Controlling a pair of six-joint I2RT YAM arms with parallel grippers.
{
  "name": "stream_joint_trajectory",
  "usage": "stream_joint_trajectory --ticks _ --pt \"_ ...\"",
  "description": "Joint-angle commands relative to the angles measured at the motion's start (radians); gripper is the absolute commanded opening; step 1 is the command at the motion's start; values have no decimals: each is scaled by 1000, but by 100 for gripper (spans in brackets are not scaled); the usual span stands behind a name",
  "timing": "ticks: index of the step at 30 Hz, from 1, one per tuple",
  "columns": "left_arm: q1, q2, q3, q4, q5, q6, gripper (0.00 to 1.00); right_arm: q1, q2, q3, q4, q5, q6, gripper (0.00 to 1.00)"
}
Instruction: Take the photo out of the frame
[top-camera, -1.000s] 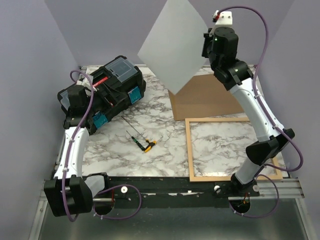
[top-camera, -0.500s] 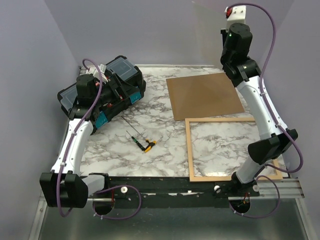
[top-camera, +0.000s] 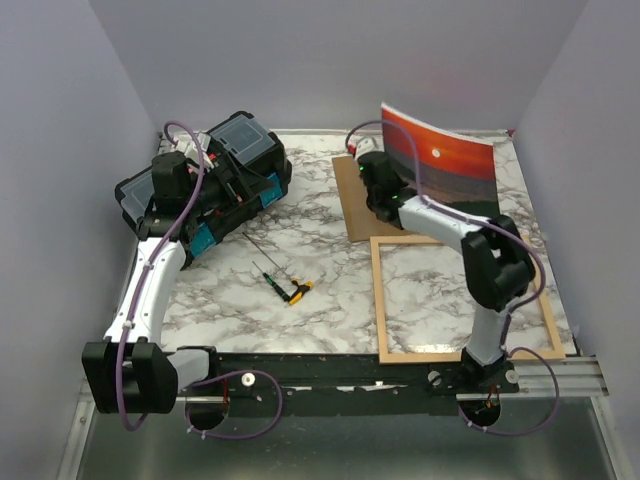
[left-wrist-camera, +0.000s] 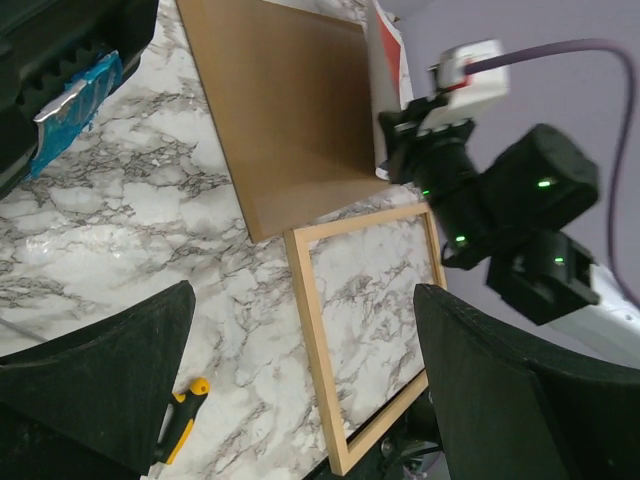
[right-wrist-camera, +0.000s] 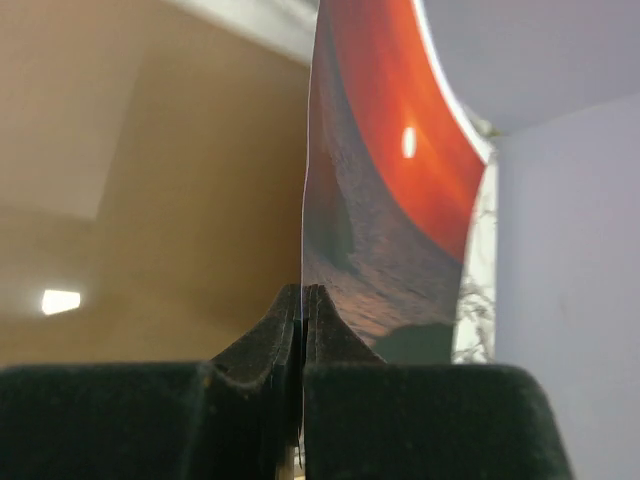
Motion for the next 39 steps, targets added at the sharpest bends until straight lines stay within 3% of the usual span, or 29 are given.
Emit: stream_joint_trajectory --ticks 1,11,19,30,32,35,39 --pt "8 -12 -19 10 34 17 94 54 118 -15 140 86 3 0" --pt "54 -12 -42 32 42 3 94 96 277 39 155 15 48 0" --pt "60 -7 -50 45 58 -9 94 143 299 107 -103 109 233 0" --pt "62 -17 -63 55 50 1 94 149 258 -30 -27 72 247 2" --pt "62 -18 -61 48 41 10 94 149 257 -27 -30 57 259 11" --pt "61 -25 -61 43 26 22 95 149 249 -6 -76 4 294 40" --pt "62 -37 -57 29 0 47 95 150 192 -15 -87 -125 312 62"
